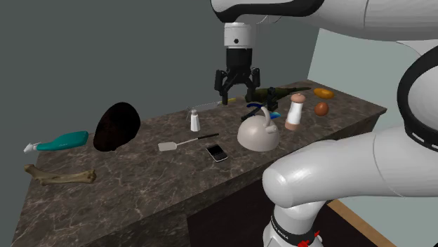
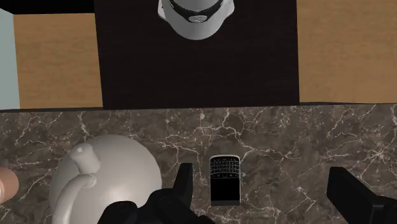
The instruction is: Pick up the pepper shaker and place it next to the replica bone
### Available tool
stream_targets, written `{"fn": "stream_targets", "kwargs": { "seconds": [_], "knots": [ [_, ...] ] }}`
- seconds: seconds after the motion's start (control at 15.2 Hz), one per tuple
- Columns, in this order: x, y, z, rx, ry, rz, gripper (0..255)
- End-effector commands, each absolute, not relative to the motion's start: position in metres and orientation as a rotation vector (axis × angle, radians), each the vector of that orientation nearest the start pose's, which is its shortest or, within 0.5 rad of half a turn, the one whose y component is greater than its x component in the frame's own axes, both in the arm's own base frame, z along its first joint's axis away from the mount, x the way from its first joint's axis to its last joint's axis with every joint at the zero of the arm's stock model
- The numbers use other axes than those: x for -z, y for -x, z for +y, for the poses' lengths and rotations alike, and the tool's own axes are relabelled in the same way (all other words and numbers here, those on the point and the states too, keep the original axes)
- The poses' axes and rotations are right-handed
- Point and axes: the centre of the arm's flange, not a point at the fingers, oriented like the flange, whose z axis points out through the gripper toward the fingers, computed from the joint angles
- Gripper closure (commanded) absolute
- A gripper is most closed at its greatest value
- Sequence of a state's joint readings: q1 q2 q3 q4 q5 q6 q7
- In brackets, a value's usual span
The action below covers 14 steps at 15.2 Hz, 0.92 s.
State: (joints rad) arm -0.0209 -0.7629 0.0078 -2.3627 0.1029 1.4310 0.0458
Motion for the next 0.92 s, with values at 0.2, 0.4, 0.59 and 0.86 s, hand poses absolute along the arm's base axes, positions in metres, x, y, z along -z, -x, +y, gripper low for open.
{"fn": "stream_targets", "kwargs": {
  "seconds": [0.2,0.4,0.59,0.86],
  "knots": [
    [-0.551,-0.329,0.008,-0.239,3.037,0.073,0],
    [-0.533,-0.362,0.007,-0.219,3.039,0.061,0],
    [-0.515,-0.395,0.006,-0.198,3.04,0.049,0],
    [-0.492,-0.44,0.005,-0.171,3.042,0.033,0]
  ]
}}
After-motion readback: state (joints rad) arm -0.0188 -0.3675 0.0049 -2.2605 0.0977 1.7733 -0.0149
